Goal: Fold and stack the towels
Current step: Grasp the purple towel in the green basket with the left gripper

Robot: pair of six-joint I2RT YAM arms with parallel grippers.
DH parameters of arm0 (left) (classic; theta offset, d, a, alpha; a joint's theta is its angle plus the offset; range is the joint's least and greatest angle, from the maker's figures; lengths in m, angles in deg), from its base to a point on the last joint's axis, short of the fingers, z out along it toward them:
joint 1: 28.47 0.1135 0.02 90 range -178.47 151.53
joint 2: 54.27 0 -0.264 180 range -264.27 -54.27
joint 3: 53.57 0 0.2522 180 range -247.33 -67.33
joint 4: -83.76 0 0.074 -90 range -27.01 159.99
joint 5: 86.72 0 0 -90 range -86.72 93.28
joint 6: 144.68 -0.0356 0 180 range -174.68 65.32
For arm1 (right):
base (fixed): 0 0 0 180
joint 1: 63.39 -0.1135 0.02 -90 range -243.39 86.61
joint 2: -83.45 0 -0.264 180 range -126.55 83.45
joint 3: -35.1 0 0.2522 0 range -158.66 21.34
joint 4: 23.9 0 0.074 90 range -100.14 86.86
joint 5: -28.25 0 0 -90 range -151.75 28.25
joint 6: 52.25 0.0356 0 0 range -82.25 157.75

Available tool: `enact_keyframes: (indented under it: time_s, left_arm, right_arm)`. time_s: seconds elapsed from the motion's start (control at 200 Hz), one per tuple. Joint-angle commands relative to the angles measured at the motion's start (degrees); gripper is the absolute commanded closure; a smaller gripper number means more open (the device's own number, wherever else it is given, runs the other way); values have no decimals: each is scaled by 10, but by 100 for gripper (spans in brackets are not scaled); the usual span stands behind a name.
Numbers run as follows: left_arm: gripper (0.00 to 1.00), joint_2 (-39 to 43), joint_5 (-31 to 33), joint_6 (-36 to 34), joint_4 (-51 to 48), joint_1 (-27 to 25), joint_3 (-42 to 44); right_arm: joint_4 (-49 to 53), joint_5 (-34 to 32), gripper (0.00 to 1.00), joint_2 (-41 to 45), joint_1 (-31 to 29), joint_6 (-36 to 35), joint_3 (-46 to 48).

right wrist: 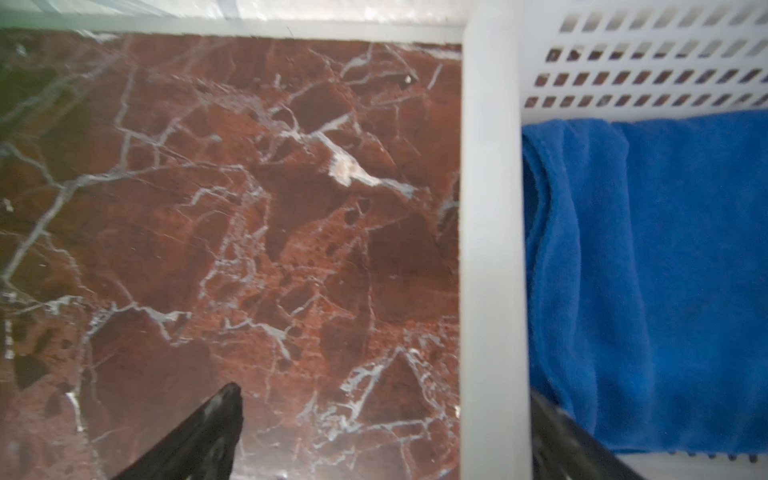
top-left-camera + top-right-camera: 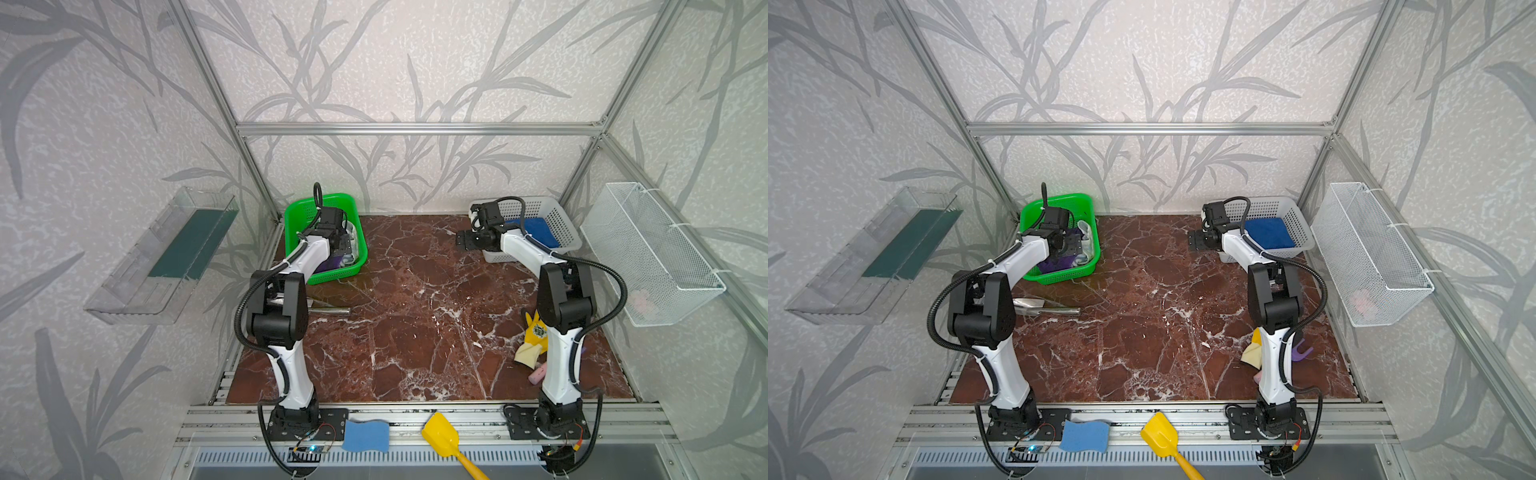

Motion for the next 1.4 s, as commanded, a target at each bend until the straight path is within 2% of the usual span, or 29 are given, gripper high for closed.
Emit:
enact_keyframes:
  time_s: [0.0,0.175,0.41,0.55,0.675,0.765,1.015,1.13,1.299,1.399]
  left_arm:
    - [9,-11,0,-8,-31,3,-28]
    - [22,-11,6,-5,-62,3,-32]
    - [32,-38,-12,14,-89,5,-38]
    - [52,-54,-20,18,-103,5,-49]
    - [83,-56,-18,19,-105,6,-56]
    - [100,-45,-15,13,-106,6,-66]
    - [100,28,-5,-17,-98,5,-89]
    - [100,97,-39,-35,-43,4,-48]
    - [100,213,-88,-35,94,2,54]
    - [100,242,-93,-46,103,2,63]
  right_arm:
    - [-5,-4,1,-8,-9,7,-22]
    - [-35,-50,1,47,-9,4,25]
    - [-60,-91,1,143,-32,-31,97]
    - [-67,-117,1,194,-61,-63,138]
    - [-84,-134,1,234,-84,-74,181]
    - [-91,-127,1,260,-92,-69,205]
    - [-90,-117,1,263,-115,-62,229]
    - [-87,-109,1,252,-125,-60,229]
    - [-84,-88,1,242,-139,-56,227]
    - [-78,-81,1,220,-146,-57,224]
